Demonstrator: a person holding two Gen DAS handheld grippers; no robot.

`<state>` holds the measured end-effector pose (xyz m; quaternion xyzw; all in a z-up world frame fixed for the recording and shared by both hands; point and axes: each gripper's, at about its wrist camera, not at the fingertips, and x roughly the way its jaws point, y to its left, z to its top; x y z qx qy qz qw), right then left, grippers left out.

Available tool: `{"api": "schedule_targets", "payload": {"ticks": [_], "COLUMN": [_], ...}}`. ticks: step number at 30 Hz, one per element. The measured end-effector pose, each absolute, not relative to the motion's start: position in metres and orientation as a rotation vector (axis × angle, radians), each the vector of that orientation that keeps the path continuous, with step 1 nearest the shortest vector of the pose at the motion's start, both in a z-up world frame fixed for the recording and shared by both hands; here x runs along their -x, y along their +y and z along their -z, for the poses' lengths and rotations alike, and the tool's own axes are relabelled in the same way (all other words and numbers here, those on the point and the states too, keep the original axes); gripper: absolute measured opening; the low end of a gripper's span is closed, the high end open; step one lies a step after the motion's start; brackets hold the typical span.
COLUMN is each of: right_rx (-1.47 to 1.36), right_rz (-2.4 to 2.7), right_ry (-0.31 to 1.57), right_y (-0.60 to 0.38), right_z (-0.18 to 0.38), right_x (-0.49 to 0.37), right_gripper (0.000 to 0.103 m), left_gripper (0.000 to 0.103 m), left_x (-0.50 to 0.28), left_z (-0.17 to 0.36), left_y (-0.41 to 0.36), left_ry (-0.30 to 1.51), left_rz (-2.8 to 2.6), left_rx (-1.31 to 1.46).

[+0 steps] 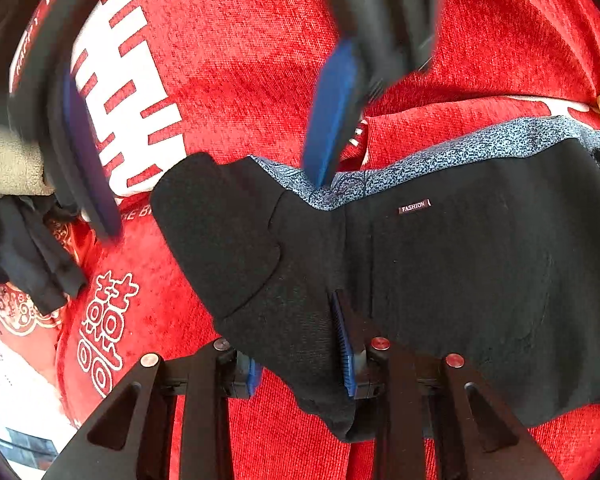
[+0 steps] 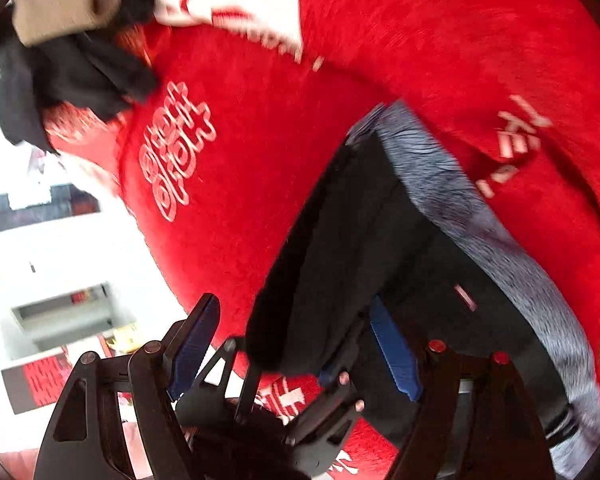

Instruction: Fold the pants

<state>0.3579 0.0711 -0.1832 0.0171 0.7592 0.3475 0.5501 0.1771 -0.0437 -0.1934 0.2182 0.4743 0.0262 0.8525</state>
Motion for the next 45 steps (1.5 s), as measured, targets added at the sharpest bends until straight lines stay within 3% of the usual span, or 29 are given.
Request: {"api": "schedule_targets", "payload": {"ticks": [3,5,6,7,18,27,36,45], "right_rx": [-0.004,-0.024,-0.049,-0.06,-0.458,-0.718,-0.921,-0.993], "right_rz": [-0.798,-0.768,-0.761,-0.755,-0.883,-0.74,-0.479,-0.393], "right_ry": [1.861,1.888,1.889,1.873,1.538,1.27,1.228,1.255], "right_y": [0.082,0.08,0.077,0.072,-0.062,-0.261,-0.446,-0.488], "right_z": [0.203,0.214,0.215,0.212,0.116,0.064,0.135,0.219], "right_x": [-0.357,-0.359,-0.36,-0.359,-0.329,-0.257,-0.174,-0.143], "right_gripper": [0.08,0.047,0.023,0.02,0.019,0.019,0.019,0.019], "left_gripper": [0.032,0.032,0.032,0.032,0.032,0.032,0.032,0.035], "left_x": [-0.177,-0.177,-0.178,-0.177,-0.156,-0.127,-0.09,-0.067], "left_z": [0.193,0.193,0.193,0.192,0.095,0.032,0.077,0.15], "left_y": [-0.042,-0.042,-0.042,-0.044,-0.09,-0.208,-0.351,-0.408], "left_ry": [0.996,0.995,1.001,1.012,0.847,0.761,0.815,0.907], "left_rz": [-0.054,-0.056,-0.057,-0.057,0.052,0.295,0.564,0.581], "left_rx": [-0.453,-0.455,-0.452,-0.449,-0.416,-0.401,-0.549,-0.727]}}
